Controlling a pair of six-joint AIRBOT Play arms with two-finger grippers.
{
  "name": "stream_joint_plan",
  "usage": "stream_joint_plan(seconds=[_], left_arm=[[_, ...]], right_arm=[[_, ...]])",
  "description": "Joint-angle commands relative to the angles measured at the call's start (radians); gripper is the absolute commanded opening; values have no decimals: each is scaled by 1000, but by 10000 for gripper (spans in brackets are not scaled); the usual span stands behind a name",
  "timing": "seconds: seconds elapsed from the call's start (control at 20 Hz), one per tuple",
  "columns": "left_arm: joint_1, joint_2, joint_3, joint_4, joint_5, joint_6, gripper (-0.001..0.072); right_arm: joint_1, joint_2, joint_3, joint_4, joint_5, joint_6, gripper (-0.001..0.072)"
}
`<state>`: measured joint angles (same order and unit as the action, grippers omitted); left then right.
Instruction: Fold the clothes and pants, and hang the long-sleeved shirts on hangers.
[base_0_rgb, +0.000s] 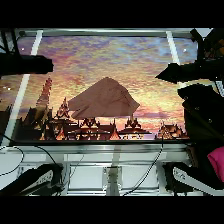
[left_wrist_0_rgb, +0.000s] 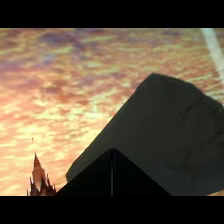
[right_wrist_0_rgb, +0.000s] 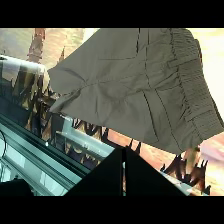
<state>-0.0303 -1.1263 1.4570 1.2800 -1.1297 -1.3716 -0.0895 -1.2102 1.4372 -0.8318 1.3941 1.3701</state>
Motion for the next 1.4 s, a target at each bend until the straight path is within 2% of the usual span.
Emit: stream_joint_plan(seconds=[0.0,0.45,0.6,0.65,0.75,0.8,0.95,1.0,1.05,1.1,1.15,1.25,1.35], left_arm=[[2,-26,-82,62,-34,0,6],[16,-28,-298,103,-34,3,6],[67,-27,-395,98,-32,0,6],[98,-27,-428,85,-32,0,6],[176,-28,-482,-7,-29,21,6],[217,-28,-503,-90,-26,64,6],[315,-61,-530,-344,-50,215,9],[325,-80,-530,-380,-50,237,68],[326,-104,-530,-409,-49,262,195],[325,-128,-530,-438,-49,316,209],[325,-156,-530,-472,-50,378,244],[325,-217,-530,-516,-36,479,265],[326,-285,-530,-543,-31,500,265]], right_arm=[[1,1,1,0,0,0,24],[1,0,0,3,-5,0,20],[-1,-28,-1,15,51,-4,16],[-2,-45,-3,61,72,-22,16],[-1,-94,-2,220,116,-69,17],[-1,-123,-2,291,136,-82,18],[-1,-173,-2,294,83,-82,32],[-1,-178,-2,266,51,-82,136],[-1,-180,-2,249,31,-81,328],[-1,-180,-2,248,26,-81,536],[-1,-180,-1,249,27,-80,550],[-1,-180,-1,249,30,-80,551],[-1,-180,-1,249,30,-80,551]])
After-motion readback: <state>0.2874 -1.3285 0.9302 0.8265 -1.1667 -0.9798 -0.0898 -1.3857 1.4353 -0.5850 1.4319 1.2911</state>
